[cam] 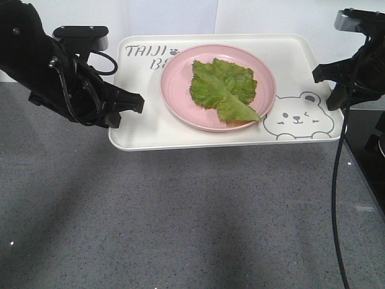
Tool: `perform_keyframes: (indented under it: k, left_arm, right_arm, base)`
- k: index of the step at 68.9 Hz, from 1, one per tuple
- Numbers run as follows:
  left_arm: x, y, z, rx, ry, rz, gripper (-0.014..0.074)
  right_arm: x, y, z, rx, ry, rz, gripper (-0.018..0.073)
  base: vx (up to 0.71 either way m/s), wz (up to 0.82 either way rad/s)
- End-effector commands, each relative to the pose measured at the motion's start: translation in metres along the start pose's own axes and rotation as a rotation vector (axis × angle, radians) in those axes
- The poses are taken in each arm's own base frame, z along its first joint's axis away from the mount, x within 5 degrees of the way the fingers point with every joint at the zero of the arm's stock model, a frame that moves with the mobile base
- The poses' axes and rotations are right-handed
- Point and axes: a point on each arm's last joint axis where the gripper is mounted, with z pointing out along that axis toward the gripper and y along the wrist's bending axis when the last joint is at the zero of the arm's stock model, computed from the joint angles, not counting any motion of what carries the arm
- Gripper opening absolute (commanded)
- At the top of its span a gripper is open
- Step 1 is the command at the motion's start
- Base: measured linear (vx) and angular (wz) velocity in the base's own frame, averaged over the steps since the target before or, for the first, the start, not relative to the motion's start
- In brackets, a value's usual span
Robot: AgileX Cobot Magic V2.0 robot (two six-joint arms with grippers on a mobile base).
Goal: Transfer vegetables to tray and serve
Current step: 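Keep holding the tray while the base drives to another counter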
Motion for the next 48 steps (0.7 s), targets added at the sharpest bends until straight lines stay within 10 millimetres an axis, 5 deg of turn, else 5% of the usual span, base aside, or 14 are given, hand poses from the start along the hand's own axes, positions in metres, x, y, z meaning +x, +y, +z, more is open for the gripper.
perform_keyframes:
  k: [1, 48]
  left_arm:
    - [-0.0075, -0.0093, -0.0292, 0.059, -0.136, 0.028, -0.0006]
    - [-0.0075, -0.0093, -0.0292, 0.059, -0.136, 0.028, -0.0006]
  right_arm:
    - [0.0007, 0.0113, -0.0312, -0.032, -0.082, -0.024, -0.0006]
    - [0.0007, 0.0113, -0.0312, -0.032, -0.082, -0.024, -0.0006]
  base:
    - [0.03, 0.01]
    - [0.01, 0.00]
